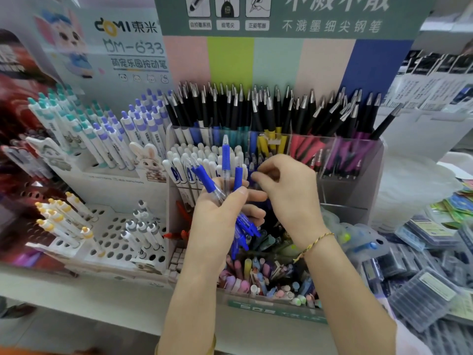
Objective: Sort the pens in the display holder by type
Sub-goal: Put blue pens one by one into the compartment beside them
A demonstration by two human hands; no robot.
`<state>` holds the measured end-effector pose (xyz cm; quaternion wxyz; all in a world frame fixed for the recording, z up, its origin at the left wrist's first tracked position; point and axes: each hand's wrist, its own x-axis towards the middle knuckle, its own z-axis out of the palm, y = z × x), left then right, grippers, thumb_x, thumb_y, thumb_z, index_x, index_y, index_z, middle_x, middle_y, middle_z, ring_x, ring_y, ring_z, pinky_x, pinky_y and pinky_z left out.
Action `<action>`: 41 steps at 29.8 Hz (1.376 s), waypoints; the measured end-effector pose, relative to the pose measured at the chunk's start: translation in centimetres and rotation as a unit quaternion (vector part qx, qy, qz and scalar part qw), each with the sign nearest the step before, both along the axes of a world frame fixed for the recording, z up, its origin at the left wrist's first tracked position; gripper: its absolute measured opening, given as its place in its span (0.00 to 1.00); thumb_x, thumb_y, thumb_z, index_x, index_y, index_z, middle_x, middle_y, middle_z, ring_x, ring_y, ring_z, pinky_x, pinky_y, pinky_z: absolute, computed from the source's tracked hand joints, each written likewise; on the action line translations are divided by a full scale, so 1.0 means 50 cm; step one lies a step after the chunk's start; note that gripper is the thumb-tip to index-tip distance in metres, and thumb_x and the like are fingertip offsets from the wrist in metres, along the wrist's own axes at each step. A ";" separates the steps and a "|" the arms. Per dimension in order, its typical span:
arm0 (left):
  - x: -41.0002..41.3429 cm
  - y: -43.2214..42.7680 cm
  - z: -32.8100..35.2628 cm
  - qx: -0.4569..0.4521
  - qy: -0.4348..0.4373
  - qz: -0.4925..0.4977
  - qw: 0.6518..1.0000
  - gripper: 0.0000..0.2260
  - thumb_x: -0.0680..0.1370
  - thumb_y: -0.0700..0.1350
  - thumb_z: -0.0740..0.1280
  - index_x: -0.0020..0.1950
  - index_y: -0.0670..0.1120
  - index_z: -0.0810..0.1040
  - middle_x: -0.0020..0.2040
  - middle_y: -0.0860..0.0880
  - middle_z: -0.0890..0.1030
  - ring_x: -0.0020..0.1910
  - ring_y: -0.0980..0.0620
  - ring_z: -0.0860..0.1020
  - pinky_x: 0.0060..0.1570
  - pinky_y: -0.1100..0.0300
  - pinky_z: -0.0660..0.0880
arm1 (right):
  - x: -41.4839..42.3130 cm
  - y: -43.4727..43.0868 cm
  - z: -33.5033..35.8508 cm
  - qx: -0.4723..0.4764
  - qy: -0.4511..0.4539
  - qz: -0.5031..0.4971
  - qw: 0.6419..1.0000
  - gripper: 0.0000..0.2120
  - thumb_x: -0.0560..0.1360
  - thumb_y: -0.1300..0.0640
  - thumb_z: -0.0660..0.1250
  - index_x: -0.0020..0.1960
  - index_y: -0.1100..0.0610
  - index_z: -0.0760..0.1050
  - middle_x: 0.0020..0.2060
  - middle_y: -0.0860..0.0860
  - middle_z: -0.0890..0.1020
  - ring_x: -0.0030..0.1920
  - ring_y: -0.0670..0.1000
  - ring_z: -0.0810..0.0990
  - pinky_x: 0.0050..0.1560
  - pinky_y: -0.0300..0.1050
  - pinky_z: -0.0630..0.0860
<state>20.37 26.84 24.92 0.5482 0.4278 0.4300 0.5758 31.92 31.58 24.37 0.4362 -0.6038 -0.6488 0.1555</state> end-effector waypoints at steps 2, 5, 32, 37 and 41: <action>0.003 0.001 -0.003 0.002 0.001 -0.008 1.000 0.05 0.80 0.36 0.60 0.51 0.42 0.75 0.39 0.45 0.84 0.31 0.52 0.80 0.36 0.56 0.81 | 0.006 -0.004 0.016 0.013 0.091 0.025 0.995 0.05 0.75 0.56 0.67 0.42 0.55 0.79 0.35 0.46 0.80 0.37 0.43 0.78 0.41 0.41 0.76; 0.007 0.002 -0.004 0.003 0.007 -0.011 1.000 0.06 0.80 0.37 0.61 0.52 0.42 0.77 0.40 0.44 0.84 0.33 0.51 0.81 0.37 0.57 0.80 | 0.013 -0.015 0.040 -0.045 0.179 0.110 0.977 0.11 0.75 0.53 0.67 0.39 0.58 0.81 0.32 0.51 0.82 0.32 0.43 0.77 0.36 0.40 0.76; 0.007 0.016 -0.018 -0.021 0.052 0.067 0.996 0.07 0.80 0.39 0.61 0.51 0.44 0.79 0.29 0.51 0.77 0.28 0.56 0.75 0.41 0.56 0.79 | 0.008 0.008 0.026 0.254 0.048 -0.067 0.964 0.09 0.78 0.56 0.62 0.50 0.61 0.76 0.38 0.48 0.78 0.37 0.48 0.77 0.39 0.46 0.76; 0.007 0.016 -0.020 -0.018 0.048 0.066 0.997 0.07 0.80 0.39 0.61 0.51 0.43 0.79 0.29 0.51 0.77 0.28 0.56 0.75 0.42 0.55 0.79 | 0.008 0.016 0.003 0.168 -0.011 -0.044 0.985 0.08 0.77 0.55 0.64 0.48 0.60 0.76 0.36 0.52 0.80 0.36 0.52 0.78 0.38 0.54 0.76; 0.008 0.017 -0.021 -0.013 0.051 0.060 0.997 0.07 0.80 0.39 0.61 0.51 0.44 0.80 0.29 0.51 0.78 0.29 0.56 0.76 0.41 0.57 0.79 | -0.002 0.005 -0.017 0.074 -0.042 -0.035 0.996 0.08 0.76 0.53 0.66 0.46 0.59 0.76 0.36 0.51 0.81 0.37 0.52 0.79 0.39 0.53 0.77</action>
